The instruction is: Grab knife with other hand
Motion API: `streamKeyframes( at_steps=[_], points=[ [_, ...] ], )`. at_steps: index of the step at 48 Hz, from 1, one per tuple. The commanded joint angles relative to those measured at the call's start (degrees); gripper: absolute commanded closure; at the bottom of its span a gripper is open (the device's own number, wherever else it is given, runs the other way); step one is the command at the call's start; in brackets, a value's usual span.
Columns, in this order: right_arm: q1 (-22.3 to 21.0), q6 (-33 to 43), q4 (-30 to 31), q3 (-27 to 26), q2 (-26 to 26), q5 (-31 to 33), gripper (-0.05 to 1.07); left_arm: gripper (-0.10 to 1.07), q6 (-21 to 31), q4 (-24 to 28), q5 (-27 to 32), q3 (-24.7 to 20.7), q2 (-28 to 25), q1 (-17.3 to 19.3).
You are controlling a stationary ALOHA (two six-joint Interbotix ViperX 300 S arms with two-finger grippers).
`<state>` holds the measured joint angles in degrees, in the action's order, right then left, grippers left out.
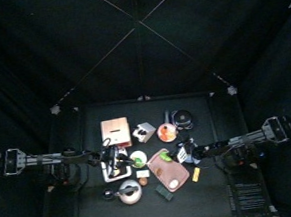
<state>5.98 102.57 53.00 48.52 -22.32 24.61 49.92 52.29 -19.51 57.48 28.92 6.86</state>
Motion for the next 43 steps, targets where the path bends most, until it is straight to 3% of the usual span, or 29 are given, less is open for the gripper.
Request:
streamKeyframes(
  at_steps=[1, 19, 25, 34, 37, 43],
  points=[
    [0.8, -0.2, -4.0, -0.8, -1.1, -0.4, 0.05, 0.44, -1.8, -2.7, -0.7, -0.7, 0.0, 0.2],
    [1.2, -0.7, -25.2, -4.1, -4.1, 2.6, 0.05, 0.44, -12.3, -14.5, -3.2, -0.5, -4.2, 0.2],
    [3.4, -0.7, -24.9, -7.2, -4.1, 11.4, 0.05, 0.44, -15.6, -17.9, -4.6, -1.1, -6.9, 0.2],
    [6.9, -1.1, -28.3, -13.1, -4.3, 32.9, 0.05, 0.44, -18.9, -21.9, -6.2, -1.7, -9.4, 0.3],
    [7.5, -1.4, -29.9, -15.0, -4.7, 36.5, 0.05, 0.44, -19.5, -22.4, -6.6, -1.9, -9.8, 0.3],
    [6.8, -5.9, -34.6, -16.3, -6.5, 37.5, 0.05, 0.44, -20.7, -22.7, -8.3, -2.5, -11.2, 0.2]
  ],
)
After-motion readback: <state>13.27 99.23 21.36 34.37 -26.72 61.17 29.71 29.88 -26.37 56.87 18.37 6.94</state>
